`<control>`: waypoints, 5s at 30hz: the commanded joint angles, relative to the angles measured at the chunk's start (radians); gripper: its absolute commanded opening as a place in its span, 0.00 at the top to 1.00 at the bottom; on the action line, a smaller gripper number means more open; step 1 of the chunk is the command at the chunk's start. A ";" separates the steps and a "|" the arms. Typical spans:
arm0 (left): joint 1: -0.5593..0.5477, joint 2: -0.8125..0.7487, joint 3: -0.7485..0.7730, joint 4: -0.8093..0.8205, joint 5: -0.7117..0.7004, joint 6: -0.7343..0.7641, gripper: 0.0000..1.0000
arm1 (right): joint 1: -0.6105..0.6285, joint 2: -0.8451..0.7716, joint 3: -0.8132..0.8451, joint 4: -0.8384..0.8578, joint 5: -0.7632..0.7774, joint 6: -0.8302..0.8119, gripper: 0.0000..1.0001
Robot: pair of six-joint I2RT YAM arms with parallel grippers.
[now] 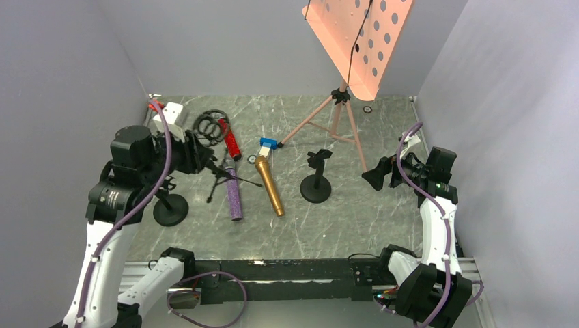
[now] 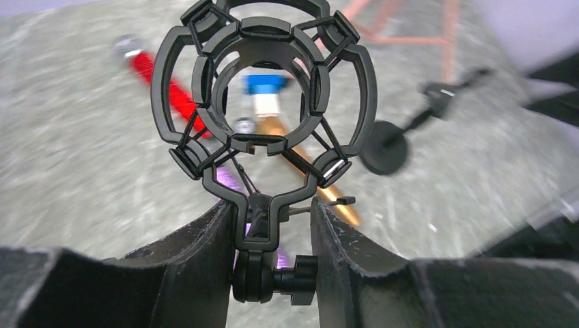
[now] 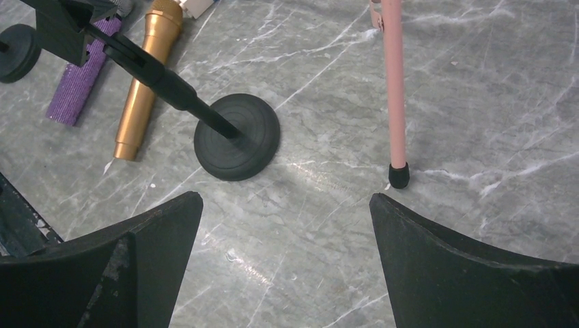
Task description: Attach the microphones to the stand
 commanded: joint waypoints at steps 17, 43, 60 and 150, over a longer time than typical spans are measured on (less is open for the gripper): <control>-0.573 0.114 -0.177 0.401 0.306 0.207 0.96 | 0.004 0.000 0.019 0.027 0.027 -0.034 0.00; -0.686 0.355 -0.254 0.523 0.117 0.173 0.32 | 0.004 -0.027 0.009 0.028 0.032 -0.051 0.00; -0.612 -0.152 -0.400 0.586 -0.200 0.004 0.01 | 0.004 -0.044 0.009 0.023 0.015 -0.064 0.00; -0.169 0.110 -0.227 0.434 0.135 0.001 1.00 | 0.042 -0.046 0.020 -0.007 -0.003 -0.101 0.00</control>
